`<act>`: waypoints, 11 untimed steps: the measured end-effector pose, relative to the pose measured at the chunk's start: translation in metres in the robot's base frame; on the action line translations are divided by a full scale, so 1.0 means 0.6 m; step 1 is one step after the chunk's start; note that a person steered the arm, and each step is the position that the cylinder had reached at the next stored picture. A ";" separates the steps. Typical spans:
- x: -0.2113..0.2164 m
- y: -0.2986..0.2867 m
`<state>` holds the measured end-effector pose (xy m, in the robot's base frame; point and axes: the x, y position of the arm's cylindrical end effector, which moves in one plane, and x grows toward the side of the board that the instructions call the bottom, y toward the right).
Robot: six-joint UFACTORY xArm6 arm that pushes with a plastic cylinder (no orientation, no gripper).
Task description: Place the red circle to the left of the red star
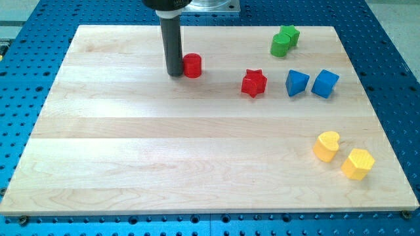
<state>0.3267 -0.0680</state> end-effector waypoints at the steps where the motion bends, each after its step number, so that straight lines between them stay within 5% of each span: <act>1: -0.031 -0.006; 3: 0.001 0.119; 7: 0.095 0.089; 8: 0.182 0.117; 10: 0.135 0.168; 11: 0.143 0.118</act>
